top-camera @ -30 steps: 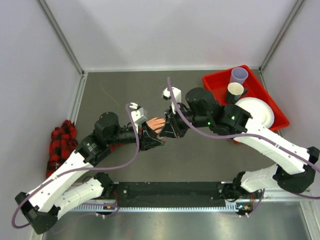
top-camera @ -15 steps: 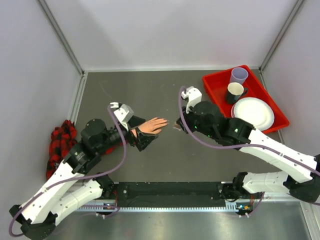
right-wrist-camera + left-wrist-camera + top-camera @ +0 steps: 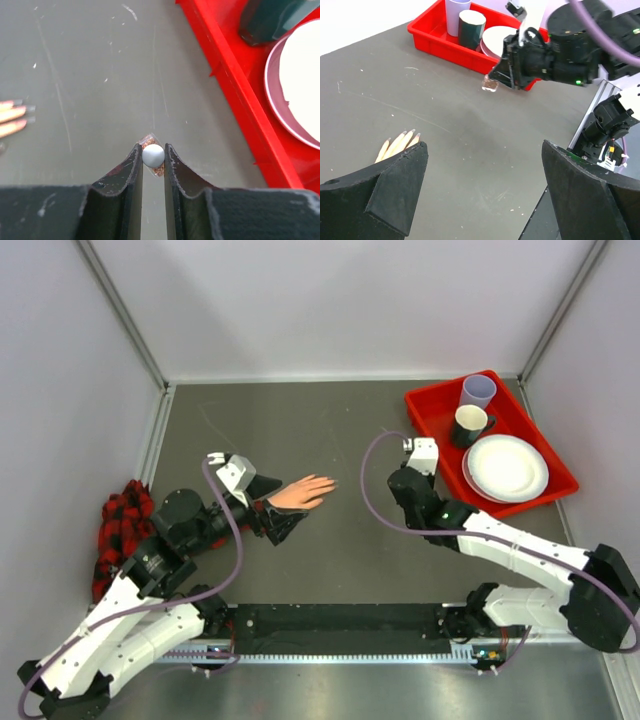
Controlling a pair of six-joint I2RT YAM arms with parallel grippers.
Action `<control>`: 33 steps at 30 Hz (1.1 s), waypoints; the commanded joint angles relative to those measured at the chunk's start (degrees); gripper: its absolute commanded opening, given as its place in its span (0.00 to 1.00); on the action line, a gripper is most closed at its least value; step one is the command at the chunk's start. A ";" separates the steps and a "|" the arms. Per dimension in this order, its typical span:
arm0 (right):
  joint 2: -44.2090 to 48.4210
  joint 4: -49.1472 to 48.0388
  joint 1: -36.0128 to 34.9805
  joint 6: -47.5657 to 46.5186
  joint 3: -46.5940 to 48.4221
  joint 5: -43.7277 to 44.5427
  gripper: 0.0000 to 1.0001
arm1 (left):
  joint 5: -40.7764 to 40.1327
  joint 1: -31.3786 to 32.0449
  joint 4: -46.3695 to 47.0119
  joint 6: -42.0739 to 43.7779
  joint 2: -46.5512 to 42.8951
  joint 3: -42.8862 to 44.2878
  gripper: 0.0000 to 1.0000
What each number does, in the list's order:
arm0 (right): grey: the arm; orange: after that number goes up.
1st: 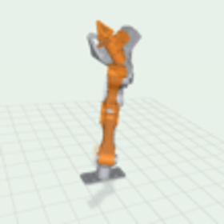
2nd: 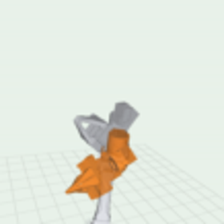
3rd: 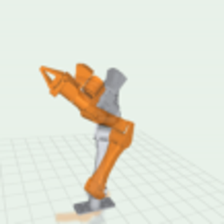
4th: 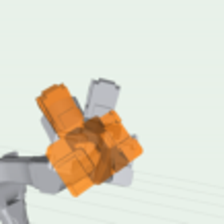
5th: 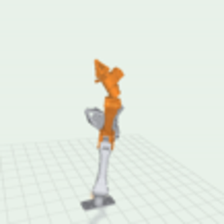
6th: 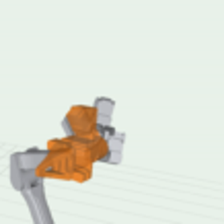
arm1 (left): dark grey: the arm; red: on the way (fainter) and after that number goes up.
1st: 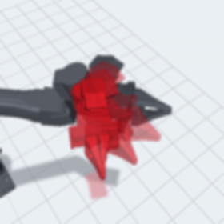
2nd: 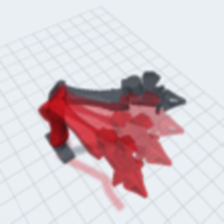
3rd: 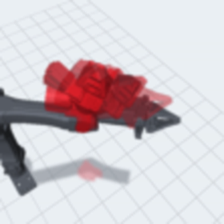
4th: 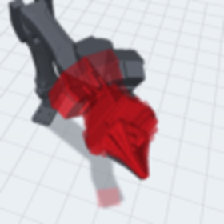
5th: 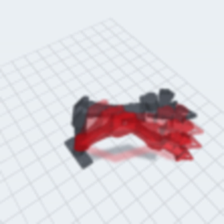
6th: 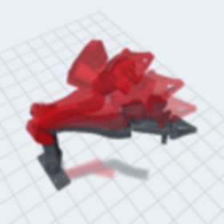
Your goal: Paint the nails
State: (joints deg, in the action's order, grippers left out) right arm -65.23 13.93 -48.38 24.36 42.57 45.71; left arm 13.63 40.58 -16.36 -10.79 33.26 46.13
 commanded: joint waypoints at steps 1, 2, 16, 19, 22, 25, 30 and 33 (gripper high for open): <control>-2.26 -11.46 3.38 3.50 -2.83 0.78 0.00 | 0.26 -0.06 2.03 -1.25 -1.26 -0.60 0.99; -3.31 -12.52 3.99 3.85 -3.19 0.08 0.00 | 0.17 -0.15 1.86 -1.34 -1.35 -0.78 0.99; -12.81 -18.85 8.39 7.11 -5.12 -5.11 0.00 | 0.87 -0.06 2.91 -2.31 -1.44 -2.36 0.99; -15.00 -18.77 8.39 7.81 -4.78 -5.11 0.00 | 0.88 -0.15 3.18 -2.31 -1.44 -2.45 0.99; -16.33 -18.68 8.39 8.60 -4.42 -4.76 0.00 | 1.05 -0.15 3.18 -2.13 -1.18 -2.45 0.99; -17.38 -18.33 8.39 9.13 -3.90 -4.76 0.01 | 1.14 -0.06 2.91 -1.96 -0.82 -2.45 0.99; -18.17 -17.36 8.39 9.30 -3.11 -4.41 0.06 | 1.40 -0.15 3.00 -1.78 -0.74 -2.54 0.99; -18.35 -17.10 8.39 9.65 -2.84 -4.32 0.09 | 1.49 -0.15 3.09 -1.78 -0.74 -2.54 0.99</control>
State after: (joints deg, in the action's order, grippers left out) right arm -83.26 -1.76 -40.60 32.71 37.91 40.49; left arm 14.33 40.58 -16.29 -12.32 32.42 44.07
